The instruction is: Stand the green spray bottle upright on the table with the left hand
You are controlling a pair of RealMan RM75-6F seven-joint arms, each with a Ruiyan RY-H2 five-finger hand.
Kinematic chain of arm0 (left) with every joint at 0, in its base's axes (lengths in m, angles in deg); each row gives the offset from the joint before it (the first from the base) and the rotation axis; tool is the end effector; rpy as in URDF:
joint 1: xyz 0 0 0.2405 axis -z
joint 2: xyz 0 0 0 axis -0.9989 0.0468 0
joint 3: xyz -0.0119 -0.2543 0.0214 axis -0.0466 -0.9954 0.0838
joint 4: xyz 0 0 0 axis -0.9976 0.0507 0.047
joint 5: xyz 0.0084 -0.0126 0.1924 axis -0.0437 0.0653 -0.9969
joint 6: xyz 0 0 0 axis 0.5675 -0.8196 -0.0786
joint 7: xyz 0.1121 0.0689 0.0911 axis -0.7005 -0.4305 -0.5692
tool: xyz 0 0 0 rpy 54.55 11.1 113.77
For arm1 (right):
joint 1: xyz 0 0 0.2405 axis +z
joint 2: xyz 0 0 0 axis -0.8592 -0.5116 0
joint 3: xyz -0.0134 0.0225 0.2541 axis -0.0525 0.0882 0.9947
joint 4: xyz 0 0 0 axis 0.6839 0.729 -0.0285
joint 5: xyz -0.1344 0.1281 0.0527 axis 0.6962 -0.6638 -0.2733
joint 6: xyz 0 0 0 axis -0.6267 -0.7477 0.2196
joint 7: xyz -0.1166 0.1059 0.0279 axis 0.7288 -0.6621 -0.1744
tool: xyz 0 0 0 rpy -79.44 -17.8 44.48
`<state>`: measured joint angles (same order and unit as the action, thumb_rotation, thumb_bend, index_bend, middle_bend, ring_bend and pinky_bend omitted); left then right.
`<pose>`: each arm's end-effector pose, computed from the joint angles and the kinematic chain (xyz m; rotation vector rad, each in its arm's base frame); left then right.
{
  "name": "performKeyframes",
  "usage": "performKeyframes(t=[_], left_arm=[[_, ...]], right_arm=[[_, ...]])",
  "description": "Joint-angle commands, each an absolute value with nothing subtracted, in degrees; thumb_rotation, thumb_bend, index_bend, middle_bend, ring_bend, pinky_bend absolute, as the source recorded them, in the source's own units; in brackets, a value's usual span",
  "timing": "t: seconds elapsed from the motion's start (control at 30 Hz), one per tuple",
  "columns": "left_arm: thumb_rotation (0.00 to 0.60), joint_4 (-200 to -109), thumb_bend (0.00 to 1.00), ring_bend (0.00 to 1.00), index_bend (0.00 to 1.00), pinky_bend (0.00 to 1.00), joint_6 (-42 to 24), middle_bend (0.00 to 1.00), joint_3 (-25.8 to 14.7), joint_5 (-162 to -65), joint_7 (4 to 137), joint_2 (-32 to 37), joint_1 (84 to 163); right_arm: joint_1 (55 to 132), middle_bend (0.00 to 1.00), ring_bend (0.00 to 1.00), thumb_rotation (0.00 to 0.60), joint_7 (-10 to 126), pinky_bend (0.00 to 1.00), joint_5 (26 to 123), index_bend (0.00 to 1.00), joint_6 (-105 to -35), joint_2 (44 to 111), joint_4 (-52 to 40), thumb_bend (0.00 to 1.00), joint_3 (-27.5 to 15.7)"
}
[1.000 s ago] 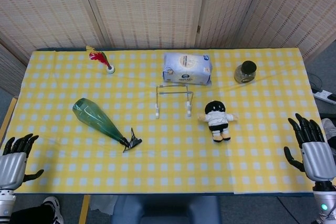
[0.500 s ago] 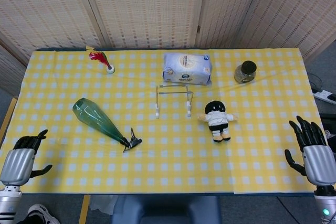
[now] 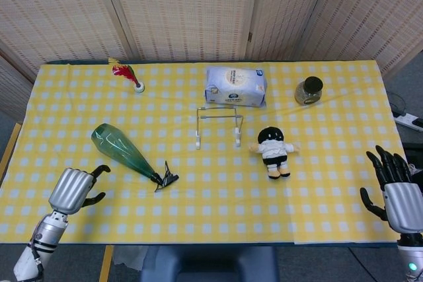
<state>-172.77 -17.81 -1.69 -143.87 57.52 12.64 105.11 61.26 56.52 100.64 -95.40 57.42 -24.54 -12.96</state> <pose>-0.2363 0.2554 0.0977 -1.7526 -0.7079 -0.9294 -0.2981 -0.1812 0.1862 1.3461 -0.8809 0.9822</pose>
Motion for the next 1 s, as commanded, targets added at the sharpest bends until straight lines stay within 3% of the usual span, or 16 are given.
performKeyframes(t=[0.03,0.3,0.57,1.0], left_arm=[[0.6,-175.9,0.23,1.0,0.37,1.0,-11.8,1.0,-3.8,-139.0,49.4,10.5,109.5],[0.6,-171.3,0.25,1.0,0.35,1.0,-8.5,1.0,-6.1,-136.4,46.4,4.6,114.5],[0.6,-170.1,0.26,1.0,0.33,1.0,-3.9,1.0,-5.5,-133.8,43.9,2.6,118.0],[0.6,-165.1,0.29,1.0,0.35,1.0,-2.1,1.0,-3.8,-132.8,41.5,-2.6,121.2]], right_arm=[[61.1,0.0,0.0,0.6,55.6,0.0,100.2,0.0,-95.6,56.9,-24.6,0.46,-12.7],[58.9,0.0,0.0,0.6,50.0,0.0,99.2,0.0,-99.9,54.3,-25.6,0.46,-11.3],[57.6,0.0,0.0,0.6,45.9,0.0,98.5,0.0,-101.0,52.0,-26.3,0.46,-10.9],[53.9,0.0,0.0,0.6,39.0,0.0,98.8,0.0,-107.8,50.6,-25.2,0.46,-9.7]])
